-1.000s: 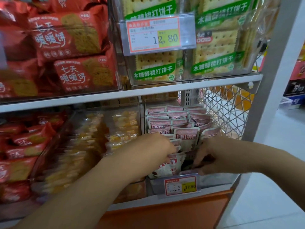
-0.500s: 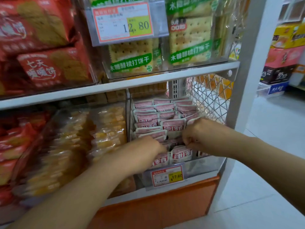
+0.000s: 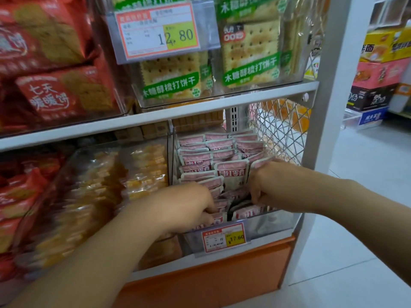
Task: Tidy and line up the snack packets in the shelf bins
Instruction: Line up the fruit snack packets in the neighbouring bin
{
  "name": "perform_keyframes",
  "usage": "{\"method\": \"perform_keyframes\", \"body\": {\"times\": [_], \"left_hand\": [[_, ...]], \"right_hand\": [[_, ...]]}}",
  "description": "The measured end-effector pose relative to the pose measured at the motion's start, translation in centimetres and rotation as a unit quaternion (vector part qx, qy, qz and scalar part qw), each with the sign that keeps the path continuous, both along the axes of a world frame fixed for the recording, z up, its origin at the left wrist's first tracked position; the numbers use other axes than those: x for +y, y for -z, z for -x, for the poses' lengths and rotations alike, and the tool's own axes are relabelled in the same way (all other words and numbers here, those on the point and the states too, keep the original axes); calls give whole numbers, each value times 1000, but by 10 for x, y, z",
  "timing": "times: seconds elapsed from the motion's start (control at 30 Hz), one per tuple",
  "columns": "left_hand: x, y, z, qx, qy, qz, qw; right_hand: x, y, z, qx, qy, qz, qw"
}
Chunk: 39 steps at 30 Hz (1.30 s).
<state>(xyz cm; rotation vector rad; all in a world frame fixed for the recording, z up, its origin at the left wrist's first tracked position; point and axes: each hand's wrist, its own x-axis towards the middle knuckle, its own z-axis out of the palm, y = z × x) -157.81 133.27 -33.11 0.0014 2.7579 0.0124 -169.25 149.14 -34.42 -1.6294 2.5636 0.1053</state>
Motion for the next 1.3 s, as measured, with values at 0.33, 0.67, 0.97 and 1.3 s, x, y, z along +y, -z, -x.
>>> {"method": "perform_keyframes", "body": {"times": [0.33,0.67,0.97,1.3], "left_hand": [[-9,30,26,147,-6,36,988],[-28,33,73,97,-72,11,993],[-33,32,73,21,-94,121,988],[-22,28,62,132,-15,-22,991]], "right_hand": [[2,8,-1,-118,-50,-21,991],[-28,18,41,-2,43,94,995],[-59,33,72,-30,42,129,990],[-19,10,47,-88,-28,137,986]]}}
